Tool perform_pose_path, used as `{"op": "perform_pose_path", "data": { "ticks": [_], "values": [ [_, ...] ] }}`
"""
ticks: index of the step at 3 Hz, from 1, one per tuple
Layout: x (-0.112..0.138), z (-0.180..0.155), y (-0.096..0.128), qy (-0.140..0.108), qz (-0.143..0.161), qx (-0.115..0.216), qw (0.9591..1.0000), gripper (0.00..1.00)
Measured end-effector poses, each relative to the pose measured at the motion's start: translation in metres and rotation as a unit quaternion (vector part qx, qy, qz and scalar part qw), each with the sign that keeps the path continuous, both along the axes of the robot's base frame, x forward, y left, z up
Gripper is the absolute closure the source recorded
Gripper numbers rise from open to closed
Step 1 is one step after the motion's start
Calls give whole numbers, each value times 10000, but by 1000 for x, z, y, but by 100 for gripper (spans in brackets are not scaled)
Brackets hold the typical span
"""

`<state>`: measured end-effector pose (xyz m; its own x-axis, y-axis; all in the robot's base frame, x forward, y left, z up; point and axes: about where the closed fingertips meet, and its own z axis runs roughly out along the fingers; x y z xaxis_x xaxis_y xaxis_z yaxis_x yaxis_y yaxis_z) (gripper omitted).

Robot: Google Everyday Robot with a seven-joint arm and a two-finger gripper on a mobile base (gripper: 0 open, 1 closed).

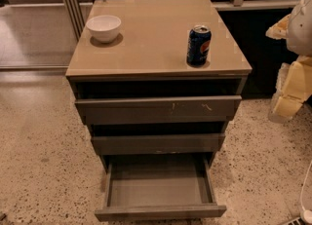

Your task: Place pepsi can into bottom drawer

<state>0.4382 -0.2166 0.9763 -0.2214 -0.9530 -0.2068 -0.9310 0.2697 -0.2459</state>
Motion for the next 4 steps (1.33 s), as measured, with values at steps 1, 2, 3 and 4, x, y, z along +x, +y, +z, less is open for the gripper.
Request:
{"op": "perform_pose_path", "data": {
  "ticks": [1, 2, 3, 4],
  "values": [
    [0, 0, 0, -1, 0, 0, 10000, 0],
    [10, 0, -2, -195, -51, 50, 9998, 0],
    [50, -11, -7, -549, -170, 292, 9979, 0],
    [109, -18, -3, -970, -186, 703, 9926, 0]
  ]
}}
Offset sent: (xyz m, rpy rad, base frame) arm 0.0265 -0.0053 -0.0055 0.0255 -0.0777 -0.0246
